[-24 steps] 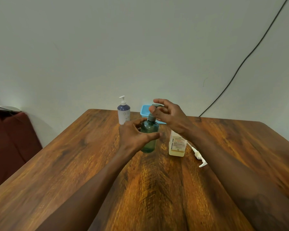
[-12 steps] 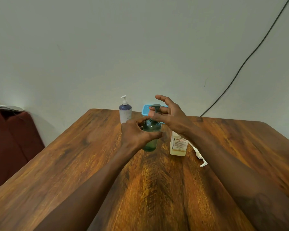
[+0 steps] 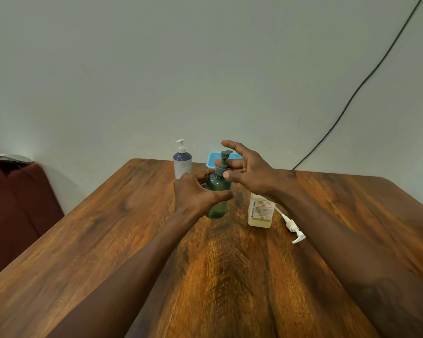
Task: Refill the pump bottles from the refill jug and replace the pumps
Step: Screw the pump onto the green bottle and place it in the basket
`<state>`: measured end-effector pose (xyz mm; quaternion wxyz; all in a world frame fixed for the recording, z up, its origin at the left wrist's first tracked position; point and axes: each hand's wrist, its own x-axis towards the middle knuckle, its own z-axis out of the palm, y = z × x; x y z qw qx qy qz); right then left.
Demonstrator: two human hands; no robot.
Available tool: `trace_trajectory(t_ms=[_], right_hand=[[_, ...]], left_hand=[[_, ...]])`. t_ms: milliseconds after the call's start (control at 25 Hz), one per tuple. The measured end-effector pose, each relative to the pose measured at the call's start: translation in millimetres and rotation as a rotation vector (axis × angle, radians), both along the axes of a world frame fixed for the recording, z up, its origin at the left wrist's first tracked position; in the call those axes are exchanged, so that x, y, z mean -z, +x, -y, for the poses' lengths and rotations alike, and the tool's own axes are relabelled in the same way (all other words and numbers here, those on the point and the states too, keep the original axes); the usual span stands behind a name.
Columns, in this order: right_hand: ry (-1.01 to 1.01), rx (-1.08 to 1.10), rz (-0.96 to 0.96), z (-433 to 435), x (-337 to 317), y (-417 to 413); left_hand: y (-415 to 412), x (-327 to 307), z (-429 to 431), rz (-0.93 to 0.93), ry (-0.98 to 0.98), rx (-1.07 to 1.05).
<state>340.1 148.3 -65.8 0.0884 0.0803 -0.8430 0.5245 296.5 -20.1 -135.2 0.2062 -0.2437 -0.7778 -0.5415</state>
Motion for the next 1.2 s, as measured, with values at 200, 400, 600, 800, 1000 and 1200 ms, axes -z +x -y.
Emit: trace_trajectory(t_ms=[200,400,600,800,1000,1200], right_hand=[[0.098,0.276,-0.172,5,3,-3],[0.021,0.069,-0.085,8,5,-4],[0.058,0.354,-0.219,21,10,-6],[0.109,0.484,-0.232,34,12,-8],[0.183,0.555,-0.291,42,22,-11],[0.334,0.347,-0.356,37,24,-11]], left_hand=[[0,0,-3,0.018,0.001,0.003],[-3,1,-1,0.009,-0.005,-0.001],[0,5,-4,0.007,0.010,-0.075],[7,10,-8,-0.020,0.022,-0.130],[12,20,-10,-0.070,0.071,-0.172],[6,14,-5,-0.060,0.059,-0.115]])
